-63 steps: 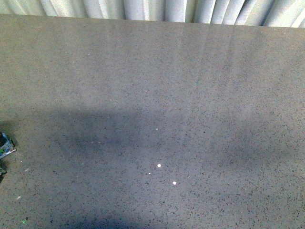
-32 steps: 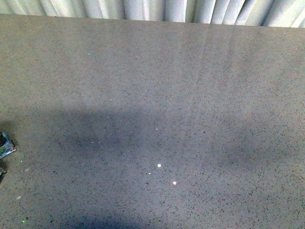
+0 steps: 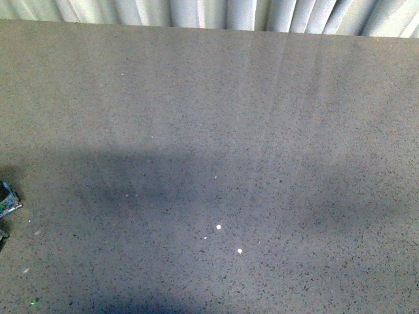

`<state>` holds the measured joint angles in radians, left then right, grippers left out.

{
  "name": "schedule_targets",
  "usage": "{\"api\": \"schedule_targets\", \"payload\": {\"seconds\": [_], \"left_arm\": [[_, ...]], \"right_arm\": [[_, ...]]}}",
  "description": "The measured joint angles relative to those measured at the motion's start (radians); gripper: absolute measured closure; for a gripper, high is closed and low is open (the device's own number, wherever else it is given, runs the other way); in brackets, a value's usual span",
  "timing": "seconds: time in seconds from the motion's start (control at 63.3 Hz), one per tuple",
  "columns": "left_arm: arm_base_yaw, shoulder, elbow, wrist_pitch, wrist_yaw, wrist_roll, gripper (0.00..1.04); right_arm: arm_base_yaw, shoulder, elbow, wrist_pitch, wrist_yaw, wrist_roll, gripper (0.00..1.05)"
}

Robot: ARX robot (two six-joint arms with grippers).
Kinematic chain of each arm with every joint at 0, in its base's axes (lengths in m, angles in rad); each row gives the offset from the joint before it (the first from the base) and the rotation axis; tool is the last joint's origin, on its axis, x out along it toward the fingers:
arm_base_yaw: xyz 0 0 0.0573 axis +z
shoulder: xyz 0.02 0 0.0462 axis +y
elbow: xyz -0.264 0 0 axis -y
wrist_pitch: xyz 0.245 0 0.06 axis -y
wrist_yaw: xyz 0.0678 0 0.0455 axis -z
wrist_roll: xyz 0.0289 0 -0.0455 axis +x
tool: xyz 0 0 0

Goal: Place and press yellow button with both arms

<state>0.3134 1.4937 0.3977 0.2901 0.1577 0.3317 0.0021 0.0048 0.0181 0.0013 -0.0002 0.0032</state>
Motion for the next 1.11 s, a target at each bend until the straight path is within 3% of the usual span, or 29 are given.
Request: {"api": "schedule_targets", "payload": {"seconds": [0.395,0.537,0.695,0.837,0.948,1.106], "left_arm": [[0.011,-0.118,0.088,-0.113,-0.002,0.039,0.73],[-0.043,-0.147,0.152,-0.158,-0.033,0.039,0.73],[-0.22,-0.15,0.197,-0.179,-0.08,0.003,0.73],[-0.428,-0.104,0.251,-0.158,-0.134,-0.068,0.73],[-0.647,-0.011,0.288,-0.115,-0.193,-0.151,0.73],[-0.824,0.082,0.311,-0.058,-0.251,-0.198,0.73]], "right_arm": [[0.0,0.0,0.0,0.0,0.0,0.0,0.09],[0.0,0.0,0.0,0.0,0.0,0.0,0.09],[0.0,0.0,0.0,0.0,0.0,0.0,0.09],[0.0,0.0,0.0,0.0,0.0,0.0,0.09],[0.0,0.0,0.0,0.0,0.0,0.0,0.09],[0.0,0.0,0.0,0.0,0.0,0.0,0.09]]}}
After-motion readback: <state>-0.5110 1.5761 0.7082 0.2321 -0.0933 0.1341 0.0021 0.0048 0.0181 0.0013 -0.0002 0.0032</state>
